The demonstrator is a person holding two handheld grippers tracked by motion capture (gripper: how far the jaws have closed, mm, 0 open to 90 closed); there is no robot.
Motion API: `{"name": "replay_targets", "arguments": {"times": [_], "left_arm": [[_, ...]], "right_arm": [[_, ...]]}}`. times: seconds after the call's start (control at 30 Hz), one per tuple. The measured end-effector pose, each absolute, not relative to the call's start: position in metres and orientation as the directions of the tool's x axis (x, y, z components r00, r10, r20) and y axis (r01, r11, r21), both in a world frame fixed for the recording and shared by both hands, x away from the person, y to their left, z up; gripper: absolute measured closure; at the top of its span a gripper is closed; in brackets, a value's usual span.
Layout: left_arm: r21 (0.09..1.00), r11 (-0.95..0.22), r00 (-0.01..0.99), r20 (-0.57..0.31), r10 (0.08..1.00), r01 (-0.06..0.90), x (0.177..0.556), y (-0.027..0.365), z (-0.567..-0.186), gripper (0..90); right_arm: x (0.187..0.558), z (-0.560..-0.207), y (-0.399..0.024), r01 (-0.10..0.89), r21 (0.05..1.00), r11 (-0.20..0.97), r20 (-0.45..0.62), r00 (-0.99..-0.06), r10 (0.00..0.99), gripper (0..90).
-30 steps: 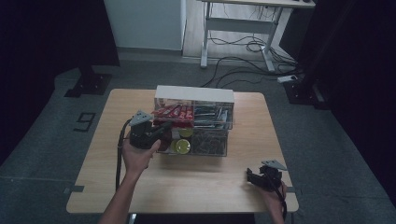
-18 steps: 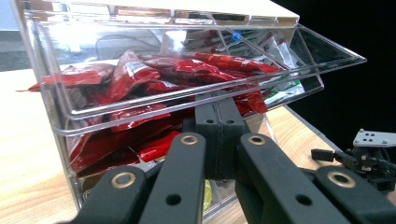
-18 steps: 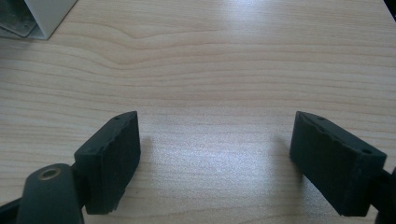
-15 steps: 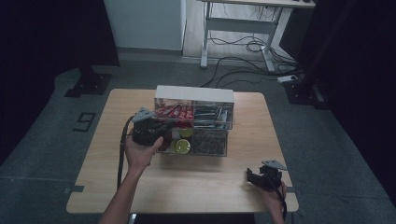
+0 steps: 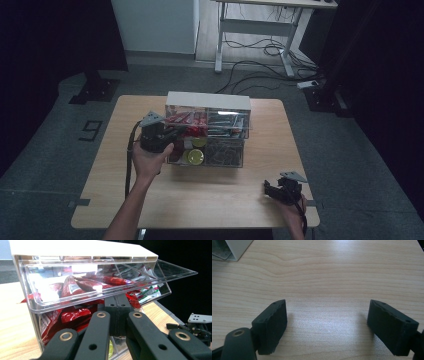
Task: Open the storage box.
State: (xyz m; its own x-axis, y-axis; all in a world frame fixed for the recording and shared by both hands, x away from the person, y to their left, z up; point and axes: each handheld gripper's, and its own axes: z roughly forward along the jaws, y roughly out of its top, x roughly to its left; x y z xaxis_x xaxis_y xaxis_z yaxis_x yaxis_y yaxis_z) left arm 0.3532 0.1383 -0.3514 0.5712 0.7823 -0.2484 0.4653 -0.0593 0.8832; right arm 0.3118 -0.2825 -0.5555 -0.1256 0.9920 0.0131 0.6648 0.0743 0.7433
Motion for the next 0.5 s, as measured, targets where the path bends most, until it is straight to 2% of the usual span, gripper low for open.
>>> {"name": "replay_targets", "arguments": {"times": [0.5], "left_arm": [[0.886,-0.041,0.57,-0.26,0.779,0.461,0.3585,0.1383,-0.3415,90.0]], "right_arm": [[0.3118,-0.5555,-0.2824,0.665,0.744,0.074,0.014,-0.125,0.992,16.3]]}}
